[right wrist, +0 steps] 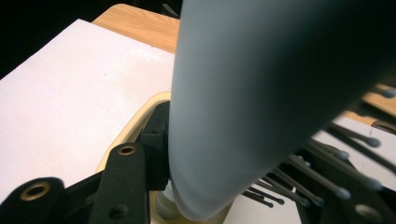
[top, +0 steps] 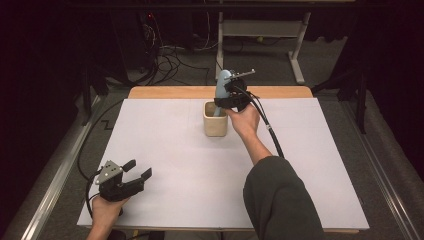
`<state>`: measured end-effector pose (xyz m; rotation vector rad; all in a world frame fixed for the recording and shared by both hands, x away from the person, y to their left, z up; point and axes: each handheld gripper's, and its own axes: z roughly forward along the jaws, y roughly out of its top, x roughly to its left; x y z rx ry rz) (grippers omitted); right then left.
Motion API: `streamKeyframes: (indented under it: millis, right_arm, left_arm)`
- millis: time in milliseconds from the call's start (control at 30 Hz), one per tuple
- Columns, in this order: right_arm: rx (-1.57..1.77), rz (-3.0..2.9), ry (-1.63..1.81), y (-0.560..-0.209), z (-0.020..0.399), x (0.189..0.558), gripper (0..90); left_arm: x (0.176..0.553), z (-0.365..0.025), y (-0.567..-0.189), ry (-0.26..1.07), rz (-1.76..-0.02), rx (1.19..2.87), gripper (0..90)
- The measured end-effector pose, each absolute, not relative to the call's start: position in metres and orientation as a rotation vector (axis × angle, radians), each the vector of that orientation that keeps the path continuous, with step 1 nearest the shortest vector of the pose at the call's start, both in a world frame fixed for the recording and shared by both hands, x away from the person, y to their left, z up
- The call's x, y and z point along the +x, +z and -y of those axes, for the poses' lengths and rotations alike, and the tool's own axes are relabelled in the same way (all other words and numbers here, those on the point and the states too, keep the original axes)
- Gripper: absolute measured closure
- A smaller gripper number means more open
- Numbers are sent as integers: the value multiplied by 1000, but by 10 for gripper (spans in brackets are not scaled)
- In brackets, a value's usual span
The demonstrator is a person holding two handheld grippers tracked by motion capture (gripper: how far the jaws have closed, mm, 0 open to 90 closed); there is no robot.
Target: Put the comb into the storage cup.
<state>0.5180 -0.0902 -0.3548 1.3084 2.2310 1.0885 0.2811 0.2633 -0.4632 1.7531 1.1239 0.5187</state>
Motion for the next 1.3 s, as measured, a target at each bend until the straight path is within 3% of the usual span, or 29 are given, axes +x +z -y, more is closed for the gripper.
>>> streamKeyframes:
  millis: [700, 1300]
  right_arm:
    - [1310, -2251, 1056, -362, 87, 518, 503]
    - [1295, -2229, 1081, -359, 93, 517, 366]
  left_arm:
    - [281, -263, -463, 517, -1124, 1753, 298]
    - [281, -263, -463, 518, -1121, 1758, 298]
